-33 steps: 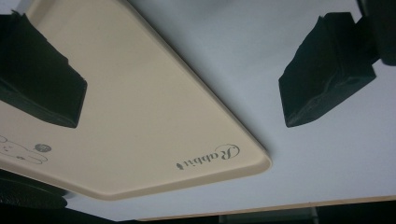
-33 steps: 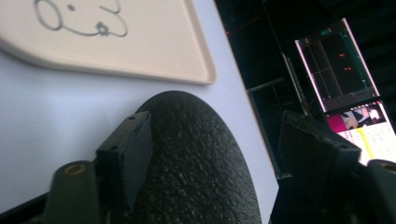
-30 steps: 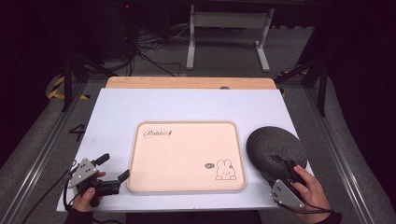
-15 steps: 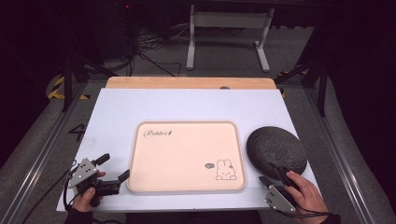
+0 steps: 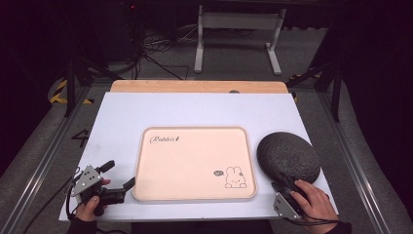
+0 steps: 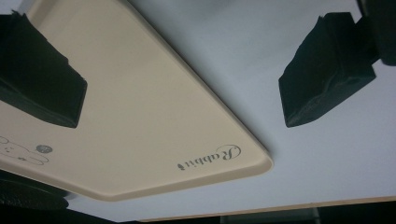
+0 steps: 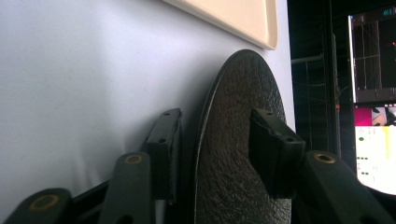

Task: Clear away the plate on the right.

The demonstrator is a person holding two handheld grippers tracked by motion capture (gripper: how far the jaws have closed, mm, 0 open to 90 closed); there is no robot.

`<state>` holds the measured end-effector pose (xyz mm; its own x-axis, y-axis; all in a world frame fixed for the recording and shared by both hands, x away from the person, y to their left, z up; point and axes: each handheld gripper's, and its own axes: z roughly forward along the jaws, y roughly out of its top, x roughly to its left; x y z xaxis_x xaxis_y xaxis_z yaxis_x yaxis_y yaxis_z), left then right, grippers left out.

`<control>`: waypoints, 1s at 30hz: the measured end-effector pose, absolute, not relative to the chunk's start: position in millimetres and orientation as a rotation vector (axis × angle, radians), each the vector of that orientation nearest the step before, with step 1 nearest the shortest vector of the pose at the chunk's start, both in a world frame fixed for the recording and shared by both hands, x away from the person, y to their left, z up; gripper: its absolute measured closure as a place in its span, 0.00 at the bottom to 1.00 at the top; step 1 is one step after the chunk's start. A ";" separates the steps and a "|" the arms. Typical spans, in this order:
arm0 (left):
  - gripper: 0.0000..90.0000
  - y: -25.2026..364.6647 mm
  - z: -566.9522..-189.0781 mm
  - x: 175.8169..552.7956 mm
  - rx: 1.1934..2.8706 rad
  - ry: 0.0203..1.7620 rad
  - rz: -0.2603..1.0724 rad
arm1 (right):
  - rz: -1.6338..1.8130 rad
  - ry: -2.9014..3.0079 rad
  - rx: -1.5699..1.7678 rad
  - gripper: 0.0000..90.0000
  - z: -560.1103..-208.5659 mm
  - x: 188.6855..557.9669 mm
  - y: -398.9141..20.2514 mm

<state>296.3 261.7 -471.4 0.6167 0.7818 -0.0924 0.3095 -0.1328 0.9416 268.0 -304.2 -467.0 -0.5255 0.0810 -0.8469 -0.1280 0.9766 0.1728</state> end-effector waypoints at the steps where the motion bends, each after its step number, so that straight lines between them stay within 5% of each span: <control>1: 0.02 261.7 -471.4 296.3 1.711 0.901 0.521 | 0.261 2.108 -0.033 0.65 -467.0 268.0 -304.2; 7: 0.02 261.8 -471.4 296.3 1.710 0.902 0.522 | 0.157 2.091 -0.043 0.73 -470.7 268.5 -299.4; 30: 0.02 261.5 -471.5 296.8 1.703 0.920 0.522 | 0.065 2.095 -0.078 0.79 -473.6 278.5 -292.0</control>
